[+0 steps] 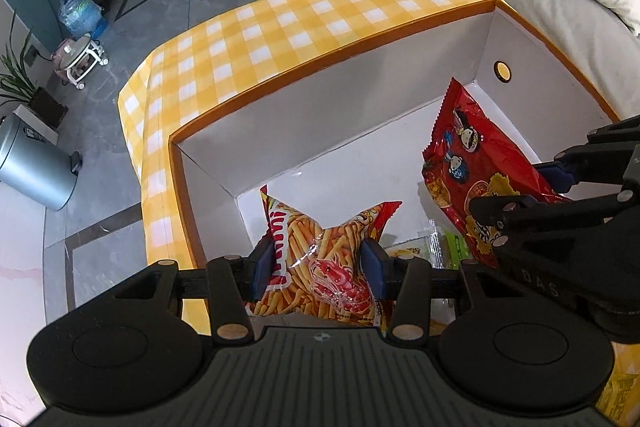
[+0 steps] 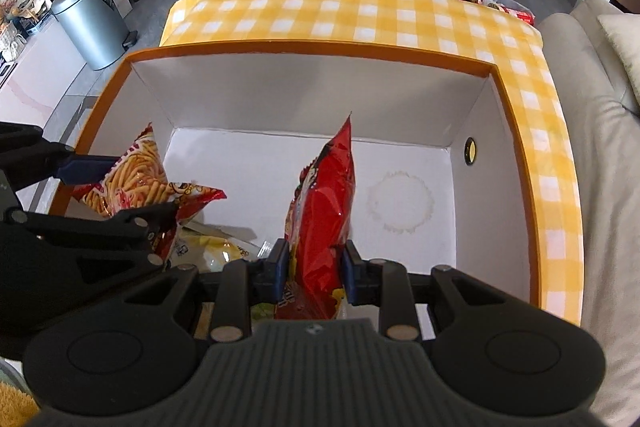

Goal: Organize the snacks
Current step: 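Lift both red bags over the orange box and open both tools to drop them, then withdraw both tools from the box back toward the remaining snacks, then lower the left tool onto the spicy strip packet while the right tool approaches the yellow candy packet, then lift the spicy strip packet with the left tool while the right tool carries the yellow packet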

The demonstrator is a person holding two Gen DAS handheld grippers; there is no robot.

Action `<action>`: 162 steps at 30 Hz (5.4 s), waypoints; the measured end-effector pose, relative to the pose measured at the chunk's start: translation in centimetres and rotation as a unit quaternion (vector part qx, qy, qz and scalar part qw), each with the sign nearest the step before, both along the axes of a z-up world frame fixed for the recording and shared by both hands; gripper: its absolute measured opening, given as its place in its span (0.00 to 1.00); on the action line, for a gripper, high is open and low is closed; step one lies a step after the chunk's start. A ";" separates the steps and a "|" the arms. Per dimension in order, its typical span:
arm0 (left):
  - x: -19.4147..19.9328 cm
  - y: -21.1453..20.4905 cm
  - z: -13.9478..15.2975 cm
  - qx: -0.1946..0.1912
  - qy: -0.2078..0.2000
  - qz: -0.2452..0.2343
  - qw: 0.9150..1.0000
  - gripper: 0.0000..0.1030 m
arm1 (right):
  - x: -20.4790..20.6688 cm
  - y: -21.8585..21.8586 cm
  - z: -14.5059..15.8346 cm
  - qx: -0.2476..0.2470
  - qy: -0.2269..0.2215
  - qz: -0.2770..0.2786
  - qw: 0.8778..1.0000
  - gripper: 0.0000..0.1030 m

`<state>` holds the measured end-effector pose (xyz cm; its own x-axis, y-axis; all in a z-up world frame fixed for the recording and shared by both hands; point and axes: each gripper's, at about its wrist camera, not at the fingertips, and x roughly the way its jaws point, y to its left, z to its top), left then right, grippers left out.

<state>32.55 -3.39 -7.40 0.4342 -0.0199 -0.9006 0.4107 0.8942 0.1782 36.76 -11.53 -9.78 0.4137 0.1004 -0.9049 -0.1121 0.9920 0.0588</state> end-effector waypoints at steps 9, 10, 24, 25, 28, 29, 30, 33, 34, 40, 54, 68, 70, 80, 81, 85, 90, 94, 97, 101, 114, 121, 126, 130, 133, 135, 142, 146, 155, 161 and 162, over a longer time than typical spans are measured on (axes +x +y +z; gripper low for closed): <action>-0.2 -0.2 0.5 0.002 -0.007 -0.003 1.000 0.59 | 0.1 0.0 0.2 -0.017 -0.004 0.001 1.000 0.29; -0.3 -0.2 0.6 0.000 -0.009 -0.006 1.000 0.59 | 0.0 0.0 0.3 -0.020 -0.006 0.002 1.000 0.30; -3.1 -0.8 5.6 -0.009 -0.080 -0.004 0.997 0.70 | -1.8 -0.8 3.7 -0.041 -0.040 -0.003 0.998 0.54; -3.4 -0.8 6.0 -0.010 -0.086 -0.003 0.996 0.70 | -2.1 -0.8 4.2 -0.041 -0.045 -0.003 0.998 0.55; -4.3 -0.8 7.3 -0.010 -0.104 0.002 0.994 0.70 | -3.1 -1.0 5.8 -0.041 -0.064 -0.003 0.997 0.57; -4.6 -0.8 7.8 -0.010 -0.111 0.004 0.994 0.70 | -3.4 -1.0 6.2 -0.040 -0.070 -0.003 0.997 0.58; -4.9 -0.8 8.2 -0.011 -0.118 0.006 0.993 0.70 | -3.8 -1.1 6.8 -0.039 -0.078 -0.004 0.996 0.58; -6.1 -0.8 9.6 -0.012 -0.136 0.014 0.991 0.70 | -5.2 -1.2 8.5 -0.035 -0.096 -0.004 0.995 0.59; -6.5 -0.7 10.0 -0.013 -0.141 0.016 0.990 0.70 | -5.8 -1.3 9.0 -0.034 -0.103 -0.004 0.994 0.59; -9.1 -0.3 12.6 -0.029 -0.174 0.027 0.984 0.70 | -9.2 -1.3 11.8 -0.027 -0.139 -0.002 0.990 0.61; -16.4 -0.7 14.7 -0.055 -0.216 0.037 0.974 0.71 | -18.3 -1.6 14.4 0.006 -0.185 -0.010 0.983 0.62; -23.6 1.8 9.7 -0.130 -0.159 0.055 0.977 0.71 | -26.9 -3.3 8.4 0.057 -0.151 -0.029 0.986 0.62; -24.2 2.0 8.6 -0.136 -0.143 0.055 0.979 0.71 | -27.9 -3.6 7.1 0.051 -0.138 -0.033 0.989 0.62; -25.6 2.7 4.0 -0.131 -0.065 0.095 0.985 0.71 | -31.1 -5.8 1.5 0.065 -0.058 -0.085 0.993 0.62; -25.5 2.7 3.5 -0.123 -0.050 0.100 0.986 0.71 | -31.0 -6.0 1.1 0.070 -0.047 -0.092 0.992 0.62; -25.1 3.3 2.3 -0.128 -0.021 0.115 0.985 0.71 | -30.4 -6.9 -0.3 0.078 -0.006 -0.120 0.990 0.66; -23.8 3.3 0.3 -0.125 0.018 0.121 0.985 0.72 | -29.0 -7.0 -2.6 0.073 0.049 -0.122 0.989 0.76; -23.0 2.9 -1.2 -0.118 0.045 0.118 0.985 0.73 | -28.0 -6.3 -4.6 0.042 0.099 -0.100 0.989 0.76; -22.5 2.6 -2.1 -0.113 0.057 0.115 0.985 0.73 | -27.7 -7.0 -5.5 0.054 0.121 -0.118 0.984 0.76; -21.9 2.4 -3.0 -0.110 0.068 0.116 0.985 0.73 | -27.6 -8.6 -6.2 0.086 0.122 -0.170 0.974 0.69; -20.4 2.7 -4.3 -0.111 0.079 0.126 0.983 0.73 | -24.9 -5.9 -7.5 0.059 0.097 -0.159 0.981 0.63; -20.0 2.5 -5.1 -0.109 0.087 0.125 0.982 0.74 | -24.6 -5.0 -7.4 0.034 0.086 -0.121 0.988 0.57; -19.5 2.0 -6.0 -0.104 0.088 0.121 0.983 0.75 | -24.4 -5.0 -7.5 0.028 0.090 -0.118 0.989 0.62; -19.2 1.4 -6.6 -0.096 0.089 0.112 0.985 0.75 | -24.7 -4.7 -7.4 0.012 0.089 -0.104 0.991 0.63; -19.0 1.0 -7.2 -0.085 0.085 0.110 0.987 0.74 | -24.8 -4.5 -7.3 0.005 0.088 -0.097 0.991 0.62; -19.1 0.8 -7.4 -0.081 0.080 0.106 0.988 0.74 | -25.0 -4.3 -7.2 -0.004 0.087 -0.090 0.992 0.60; -19.5 0.4 -7.4 -0.072 0.071 0.090 0.991 0.57 | -25.3 -4.0 -7.0 -0.016 0.084 -0.082 0.993 0.54; -19.6 0.4 -7.2 -0.067 0.077 0.085 0.991 0.54 | -25.4 -4.0 -6.9 -0.016 0.084 -0.079 0.993 0.53; -21.2 0.9 -5.7 -0.086 0.103 0.079 0.988 0.52 | -26.1 -4.5 -6.2 -0.001 0.089 -0.088 0.992 0.52; -22.4 1.1 -3.5 -0.113 0.106 0.075 0.985 0.52 | -26.8 -4.7 -5.0 0.003 0.077 -0.087 0.993 0.52; -22.7 1.1 -3.0 -0.118 0.104 0.075 0.985 0.52 | -26.9 -4.7 -4.7 0.005 0.074 -0.088 0.993 0.52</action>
<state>9.87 -2.29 -10.37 0.2543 -0.1896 -0.9484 0.2767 0.9539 -0.1165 9.83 -16.28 -14.50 0.2872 0.0469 -0.9567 0.0747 0.9947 0.0711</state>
